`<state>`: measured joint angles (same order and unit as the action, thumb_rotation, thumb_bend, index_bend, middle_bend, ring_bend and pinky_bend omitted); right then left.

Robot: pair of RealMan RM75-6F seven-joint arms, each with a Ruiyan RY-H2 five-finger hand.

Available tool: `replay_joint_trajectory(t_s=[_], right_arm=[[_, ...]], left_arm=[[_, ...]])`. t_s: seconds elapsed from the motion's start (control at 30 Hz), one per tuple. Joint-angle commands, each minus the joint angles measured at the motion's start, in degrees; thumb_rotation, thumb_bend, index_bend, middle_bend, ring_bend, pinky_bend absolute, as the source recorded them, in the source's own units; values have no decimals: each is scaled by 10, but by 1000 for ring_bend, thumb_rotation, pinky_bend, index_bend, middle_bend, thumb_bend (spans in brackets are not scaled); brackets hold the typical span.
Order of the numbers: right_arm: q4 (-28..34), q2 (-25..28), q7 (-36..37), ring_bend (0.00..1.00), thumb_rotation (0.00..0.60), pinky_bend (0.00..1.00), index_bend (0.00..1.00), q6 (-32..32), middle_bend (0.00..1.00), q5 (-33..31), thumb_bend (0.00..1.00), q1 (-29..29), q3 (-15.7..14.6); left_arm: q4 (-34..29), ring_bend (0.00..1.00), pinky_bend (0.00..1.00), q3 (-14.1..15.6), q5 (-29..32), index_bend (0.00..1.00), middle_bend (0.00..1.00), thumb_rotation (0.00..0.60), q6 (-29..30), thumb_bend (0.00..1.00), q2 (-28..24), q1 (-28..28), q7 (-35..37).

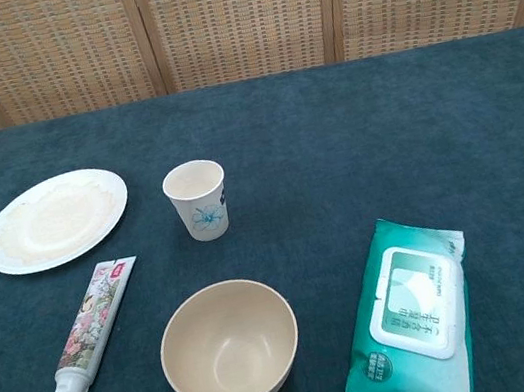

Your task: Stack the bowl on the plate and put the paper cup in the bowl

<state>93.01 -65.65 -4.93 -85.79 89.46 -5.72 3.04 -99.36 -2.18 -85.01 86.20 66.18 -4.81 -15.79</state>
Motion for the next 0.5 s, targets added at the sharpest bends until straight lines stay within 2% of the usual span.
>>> replay_joint_trajectory(t_s=[0.03,0.5], right_arm=[[0,0,1,0,600,0,2,0,0,0,146,0,0],[6,3,2,0,600,0,3,-8,0,6,146,4,-1]], left_arm=[[0,0,0,0,-1,64,0,600,0,147,0,0,0],[-2,0,0,4,-14,65,0,600,5,147,-2,2,4]])
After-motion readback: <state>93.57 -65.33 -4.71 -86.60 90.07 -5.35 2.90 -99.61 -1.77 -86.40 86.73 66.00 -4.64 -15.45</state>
